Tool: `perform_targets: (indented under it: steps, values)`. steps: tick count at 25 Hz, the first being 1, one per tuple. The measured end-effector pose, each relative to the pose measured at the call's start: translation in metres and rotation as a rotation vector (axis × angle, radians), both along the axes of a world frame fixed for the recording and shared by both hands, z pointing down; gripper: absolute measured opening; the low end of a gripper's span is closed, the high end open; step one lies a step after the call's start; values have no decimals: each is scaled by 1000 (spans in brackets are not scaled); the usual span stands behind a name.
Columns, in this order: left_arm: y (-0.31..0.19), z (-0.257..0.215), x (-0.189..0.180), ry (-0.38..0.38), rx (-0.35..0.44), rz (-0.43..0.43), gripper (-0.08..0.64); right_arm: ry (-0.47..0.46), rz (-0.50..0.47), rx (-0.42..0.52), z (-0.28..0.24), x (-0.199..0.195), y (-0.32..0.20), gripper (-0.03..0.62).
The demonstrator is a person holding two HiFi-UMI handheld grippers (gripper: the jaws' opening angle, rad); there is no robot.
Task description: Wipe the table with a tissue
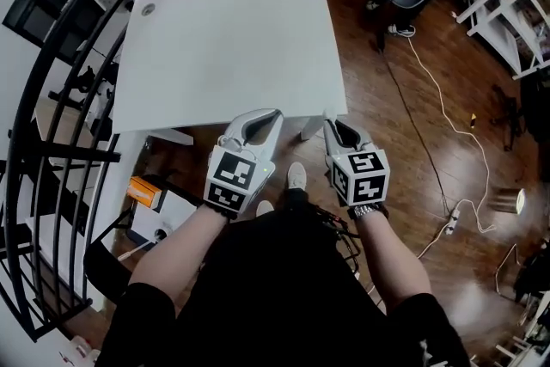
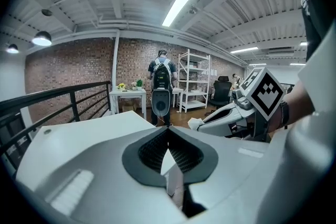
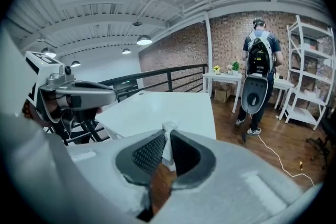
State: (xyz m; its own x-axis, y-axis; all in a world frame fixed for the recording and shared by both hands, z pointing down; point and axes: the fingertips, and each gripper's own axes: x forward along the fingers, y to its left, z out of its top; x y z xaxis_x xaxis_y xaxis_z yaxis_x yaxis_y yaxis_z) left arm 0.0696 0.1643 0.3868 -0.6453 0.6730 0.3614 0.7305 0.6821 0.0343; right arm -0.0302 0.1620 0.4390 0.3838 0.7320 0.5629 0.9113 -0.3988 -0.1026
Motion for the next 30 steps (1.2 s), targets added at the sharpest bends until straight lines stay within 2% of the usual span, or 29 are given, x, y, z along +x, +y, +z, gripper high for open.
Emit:
perform_targets:
  steps: [5, 13, 30]
  values:
    - [-23, -14, 14, -12, -23, 23, 15, 17, 4, -41, -23, 24, -27, 17]
    - [-40, -33, 10, -40, -46, 45, 15, 54, -15, -131, -65, 38, -50, 17]
    - [-59, -54, -20, -59, -84, -6, 15, 113, -88, -214, -94, 13, -67, 17]
